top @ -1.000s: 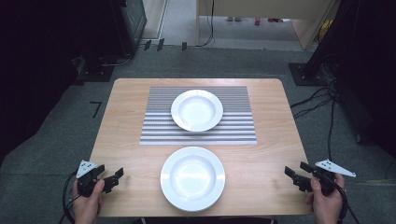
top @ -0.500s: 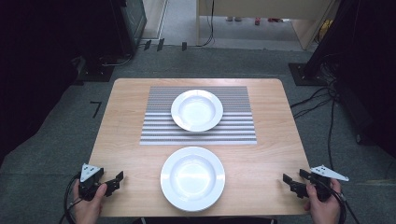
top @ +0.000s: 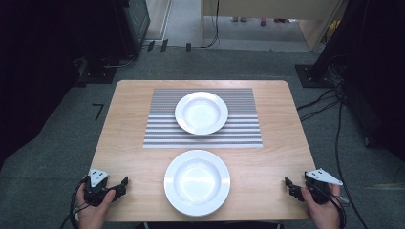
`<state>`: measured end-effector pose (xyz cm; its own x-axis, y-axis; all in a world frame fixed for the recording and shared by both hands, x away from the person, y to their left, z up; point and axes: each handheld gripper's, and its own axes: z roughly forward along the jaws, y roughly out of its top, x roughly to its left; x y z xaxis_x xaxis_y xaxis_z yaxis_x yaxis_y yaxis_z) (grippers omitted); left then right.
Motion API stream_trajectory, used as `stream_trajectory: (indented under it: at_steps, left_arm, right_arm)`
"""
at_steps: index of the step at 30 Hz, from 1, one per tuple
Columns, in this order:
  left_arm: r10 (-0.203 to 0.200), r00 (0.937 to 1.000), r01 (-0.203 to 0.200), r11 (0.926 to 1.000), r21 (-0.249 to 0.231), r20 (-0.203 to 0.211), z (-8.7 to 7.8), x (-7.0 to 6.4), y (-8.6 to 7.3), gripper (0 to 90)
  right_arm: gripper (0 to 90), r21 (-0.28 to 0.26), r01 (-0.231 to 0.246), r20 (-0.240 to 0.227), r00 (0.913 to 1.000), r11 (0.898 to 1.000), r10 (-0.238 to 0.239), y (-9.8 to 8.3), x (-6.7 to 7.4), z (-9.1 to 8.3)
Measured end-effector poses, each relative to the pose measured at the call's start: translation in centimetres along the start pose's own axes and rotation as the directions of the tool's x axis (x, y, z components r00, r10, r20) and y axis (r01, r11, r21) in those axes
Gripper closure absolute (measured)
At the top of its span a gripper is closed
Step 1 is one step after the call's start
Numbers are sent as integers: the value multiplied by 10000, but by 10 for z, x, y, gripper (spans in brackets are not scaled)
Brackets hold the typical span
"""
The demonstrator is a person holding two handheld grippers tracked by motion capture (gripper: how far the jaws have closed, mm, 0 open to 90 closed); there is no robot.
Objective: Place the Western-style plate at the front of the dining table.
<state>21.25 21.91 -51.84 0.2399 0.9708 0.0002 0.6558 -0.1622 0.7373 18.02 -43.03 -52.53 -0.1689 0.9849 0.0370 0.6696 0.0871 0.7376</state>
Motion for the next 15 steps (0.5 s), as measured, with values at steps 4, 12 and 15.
stream_trajectory:
  at_steps: [4, 12, 15]
  left_arm:
    - [11, 10000, -11, 10000, -5, 17, 0, 0, 0, 173]
    - [18, 10000, -18, 10000, -1, 13, 0, 0, 0, 172]
    - [19, 10000, -19, 10000, 3, 12, 0, 0, 0, 172]
  right_arm:
    - [144, 68, 12, 60, 10000, 10000, -12, 1, 1, 1]
    - [16, 372, -82, 196, 9998, 9993, 74, 3, 1, 5]
    - [13, 386, -87, 198, 9998, 9992, 80, 3, 1, 5]
